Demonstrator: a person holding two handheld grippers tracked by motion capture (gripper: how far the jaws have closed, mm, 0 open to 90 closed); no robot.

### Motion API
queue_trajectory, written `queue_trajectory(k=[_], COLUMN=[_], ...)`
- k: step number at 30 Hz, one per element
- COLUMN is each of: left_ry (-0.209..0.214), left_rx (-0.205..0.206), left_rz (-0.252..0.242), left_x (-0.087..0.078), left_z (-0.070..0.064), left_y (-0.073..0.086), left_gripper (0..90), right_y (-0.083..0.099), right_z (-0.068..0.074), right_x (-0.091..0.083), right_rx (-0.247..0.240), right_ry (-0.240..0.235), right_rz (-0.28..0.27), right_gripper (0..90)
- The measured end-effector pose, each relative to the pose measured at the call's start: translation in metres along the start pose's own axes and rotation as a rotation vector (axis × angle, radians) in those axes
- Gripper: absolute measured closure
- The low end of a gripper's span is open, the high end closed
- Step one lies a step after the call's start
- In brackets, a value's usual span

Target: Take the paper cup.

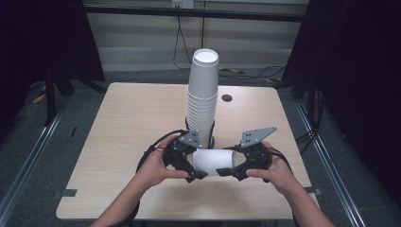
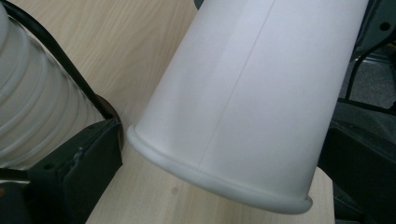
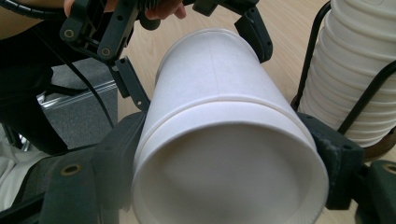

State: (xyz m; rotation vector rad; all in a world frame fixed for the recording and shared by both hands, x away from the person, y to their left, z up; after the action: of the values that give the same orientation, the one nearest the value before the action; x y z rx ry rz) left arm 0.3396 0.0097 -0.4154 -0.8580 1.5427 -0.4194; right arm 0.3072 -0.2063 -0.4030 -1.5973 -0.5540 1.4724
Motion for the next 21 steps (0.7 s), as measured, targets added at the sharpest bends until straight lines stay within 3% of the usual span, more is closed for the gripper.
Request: queue_trajectory(k=[3,12,21], left_ry=[0.011,0.006,0.0], left_rx=[0.014,0.022,0.018], left_rz=[0.008,-0.002,0.037], left_x=[0.0005,-0.0017,-0.0047], left_z=[-0.0004,-0.0019,-0.0046], left_y=[-0.0002,-0.0019,-0.0025], left_gripper=[5.2,6.8,10.8], right_y=[0.0003,0.001,0.0013], right_z=[-0.0005,-0.0016,-0.0005], right_x=[-0.0007,-0.003,-0.0016], right_rx=[-0.003,0.004,-0.008], right_ry=[0.002,-0.002,-0.012], right_rz=[-0.003,-0.018,-0.021], right_gripper=[23.7,24.1,24.8])
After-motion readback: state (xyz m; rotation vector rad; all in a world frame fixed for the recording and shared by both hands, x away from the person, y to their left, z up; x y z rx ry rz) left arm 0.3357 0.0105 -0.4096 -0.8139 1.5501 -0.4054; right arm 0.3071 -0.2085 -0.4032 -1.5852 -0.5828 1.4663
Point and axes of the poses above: each handheld gripper's, and its own axes: x roughly forward along the jaws, y roughly out of its underside, z roughly to its left, the point moved 2 cm from there along x, roughly forward along the jaws, and after that the axes turned 7 degrees about -x, right-handed, at the moved point
